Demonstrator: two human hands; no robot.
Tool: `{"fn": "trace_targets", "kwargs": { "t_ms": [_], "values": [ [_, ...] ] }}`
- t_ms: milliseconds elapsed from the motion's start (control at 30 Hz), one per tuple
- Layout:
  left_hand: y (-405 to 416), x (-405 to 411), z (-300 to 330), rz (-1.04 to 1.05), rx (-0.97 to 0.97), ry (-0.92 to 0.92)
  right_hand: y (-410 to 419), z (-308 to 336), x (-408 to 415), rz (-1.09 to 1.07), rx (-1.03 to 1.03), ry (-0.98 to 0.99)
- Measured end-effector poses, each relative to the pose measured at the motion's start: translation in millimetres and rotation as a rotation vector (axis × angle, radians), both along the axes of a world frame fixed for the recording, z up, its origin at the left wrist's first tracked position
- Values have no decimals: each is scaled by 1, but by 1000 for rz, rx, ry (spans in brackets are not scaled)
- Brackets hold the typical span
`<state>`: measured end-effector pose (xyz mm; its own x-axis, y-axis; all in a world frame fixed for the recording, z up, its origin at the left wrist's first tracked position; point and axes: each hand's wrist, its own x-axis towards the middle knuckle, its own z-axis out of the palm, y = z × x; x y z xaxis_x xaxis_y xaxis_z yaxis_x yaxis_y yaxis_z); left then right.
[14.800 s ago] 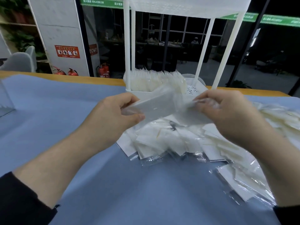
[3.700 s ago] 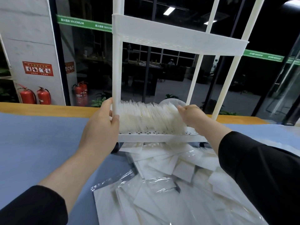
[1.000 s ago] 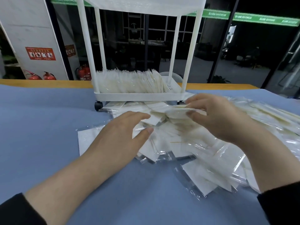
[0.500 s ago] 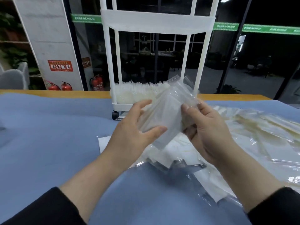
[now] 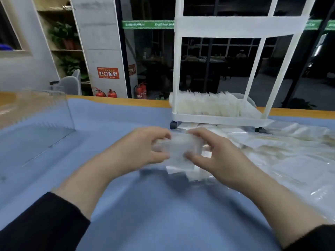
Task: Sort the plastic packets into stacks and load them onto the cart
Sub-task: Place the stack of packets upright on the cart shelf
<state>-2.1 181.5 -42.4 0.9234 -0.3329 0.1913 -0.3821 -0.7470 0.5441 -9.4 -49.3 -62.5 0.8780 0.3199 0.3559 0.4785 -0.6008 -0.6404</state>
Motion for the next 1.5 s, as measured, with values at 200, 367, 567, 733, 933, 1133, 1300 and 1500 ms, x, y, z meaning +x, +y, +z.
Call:
{"fn": "trace_targets", "kwargs": {
  "t_ms": [200, 367, 567, 733, 933, 1133, 1300, 1500],
  "values": [
    [5, 7, -19, 7, -209, 24, 3, -9, 5, 44, 98, 40],
    [2, 9, -27, -40, -433, 90, 16, -11, -2, 85, -8, 3],
    [6, 6, -25, -78, -305, 134, 19, -10, 0, -45, 155, -57],
    [12, 11, -27, -1, -104, 120, 6, 2, 1, -235, 354, -236],
    [20, 16, -23, 130, -223, 63, -12, 12, -3, -52, 343, -318],
    [21, 16, -22, 100, -287, 136, -8, -6, 8, 67, -158, -256],
    [9, 12, -25, 36, -294, 118, 14, -21, 15, 2, -129, -409],
    [6, 10, -28, 17, -237, 112, 14, -26, 17, -92, -36, -189]
  ]
}}
